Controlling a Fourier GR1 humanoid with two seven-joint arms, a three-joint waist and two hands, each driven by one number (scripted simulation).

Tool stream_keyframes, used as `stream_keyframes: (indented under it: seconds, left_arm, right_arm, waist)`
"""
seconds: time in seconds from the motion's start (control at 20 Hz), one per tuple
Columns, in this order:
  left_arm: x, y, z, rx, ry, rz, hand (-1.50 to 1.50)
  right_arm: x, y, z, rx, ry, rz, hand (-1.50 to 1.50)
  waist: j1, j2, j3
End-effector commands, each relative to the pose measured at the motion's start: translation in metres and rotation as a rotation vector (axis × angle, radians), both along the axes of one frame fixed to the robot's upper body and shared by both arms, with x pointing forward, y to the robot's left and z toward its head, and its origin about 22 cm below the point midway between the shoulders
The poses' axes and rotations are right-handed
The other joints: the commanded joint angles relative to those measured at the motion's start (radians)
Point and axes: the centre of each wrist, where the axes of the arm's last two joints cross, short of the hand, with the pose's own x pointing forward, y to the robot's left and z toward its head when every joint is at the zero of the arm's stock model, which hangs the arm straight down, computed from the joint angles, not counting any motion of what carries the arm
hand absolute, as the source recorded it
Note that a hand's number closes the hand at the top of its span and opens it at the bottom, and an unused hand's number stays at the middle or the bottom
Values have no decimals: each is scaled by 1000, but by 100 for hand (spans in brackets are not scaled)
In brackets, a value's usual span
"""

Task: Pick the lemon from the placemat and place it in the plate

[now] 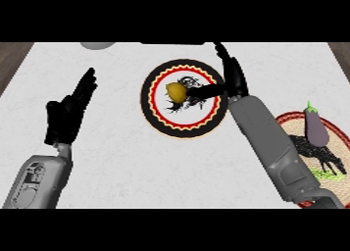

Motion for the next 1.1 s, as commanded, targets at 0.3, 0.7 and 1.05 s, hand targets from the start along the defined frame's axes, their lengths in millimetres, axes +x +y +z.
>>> stream_keyframes:
  seconds: [0.3,0.7,1.05]
  left_arm:
    - [-2,12,12,17,5,23,0]
    - [-11,5,20,7,-6,4,0]
    - [-11,26,-7,14,13,-5,0]
  right_arm:
    - [-9,-134,-4,108,-5,-94,-150]
    - [-22,-186,-25,82,23,-70,-150]
    - [-24,-235,0,107,2,-76,-150]
  waist:
    - [-25,-8,0]
    - [-1,0,0]
    - [-2,1,0]
